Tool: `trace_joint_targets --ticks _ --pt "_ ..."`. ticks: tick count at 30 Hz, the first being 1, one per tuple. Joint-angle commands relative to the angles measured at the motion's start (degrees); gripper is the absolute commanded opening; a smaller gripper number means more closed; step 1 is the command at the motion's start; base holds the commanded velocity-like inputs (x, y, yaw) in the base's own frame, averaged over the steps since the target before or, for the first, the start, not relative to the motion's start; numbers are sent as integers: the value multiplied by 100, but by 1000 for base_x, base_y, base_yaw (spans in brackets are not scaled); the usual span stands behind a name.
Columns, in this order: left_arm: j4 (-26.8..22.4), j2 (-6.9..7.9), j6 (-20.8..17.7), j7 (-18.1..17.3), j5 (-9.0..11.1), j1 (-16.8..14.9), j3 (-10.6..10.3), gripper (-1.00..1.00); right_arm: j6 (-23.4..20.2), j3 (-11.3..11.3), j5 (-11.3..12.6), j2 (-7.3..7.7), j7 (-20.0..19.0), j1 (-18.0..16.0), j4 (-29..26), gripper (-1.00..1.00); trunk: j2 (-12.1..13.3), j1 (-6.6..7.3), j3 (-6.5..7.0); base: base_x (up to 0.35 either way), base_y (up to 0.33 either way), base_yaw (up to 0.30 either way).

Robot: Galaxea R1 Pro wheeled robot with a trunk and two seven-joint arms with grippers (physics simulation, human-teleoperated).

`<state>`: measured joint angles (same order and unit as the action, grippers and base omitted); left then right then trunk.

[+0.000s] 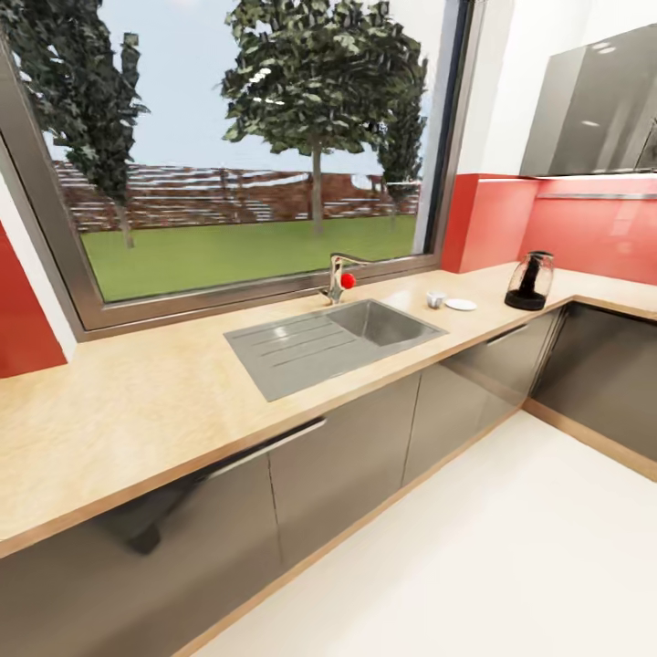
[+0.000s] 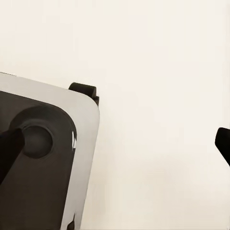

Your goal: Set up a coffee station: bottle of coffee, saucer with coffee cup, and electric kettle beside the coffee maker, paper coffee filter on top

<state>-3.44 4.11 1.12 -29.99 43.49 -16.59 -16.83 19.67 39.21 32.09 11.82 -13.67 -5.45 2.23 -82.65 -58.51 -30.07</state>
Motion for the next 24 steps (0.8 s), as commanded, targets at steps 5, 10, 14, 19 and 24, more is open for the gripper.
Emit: trace_joint_targets --ticks 5,10,14,19,24 --pt "3 3 12 -16 46 -2 -47 100 29 34 61 -4 -48 -9 23 100 -3 0 -5 7 -12 -262" --pt "4 3 12 -16 46 -2 -41 100 29 34 61 -4 -48 -9 23 100 -3 0 -5 101 -131 -240" --pt "4 3 12 -16 46 -2 -40 100 29 31 61 -4 -48 -9 23 100 -3 0 -5 167 -231 -84" --pt "2 3 12 -16 46 -2 -40 100 29 29 61 -5 -48 -9 23 100 -3 0 -5 184 -259 -16" --pt "3 3 12 -16 46 -2 -39 100 29 31 61 -5 -48 -9 23 100 -3 0 -5 188 -265 -3"
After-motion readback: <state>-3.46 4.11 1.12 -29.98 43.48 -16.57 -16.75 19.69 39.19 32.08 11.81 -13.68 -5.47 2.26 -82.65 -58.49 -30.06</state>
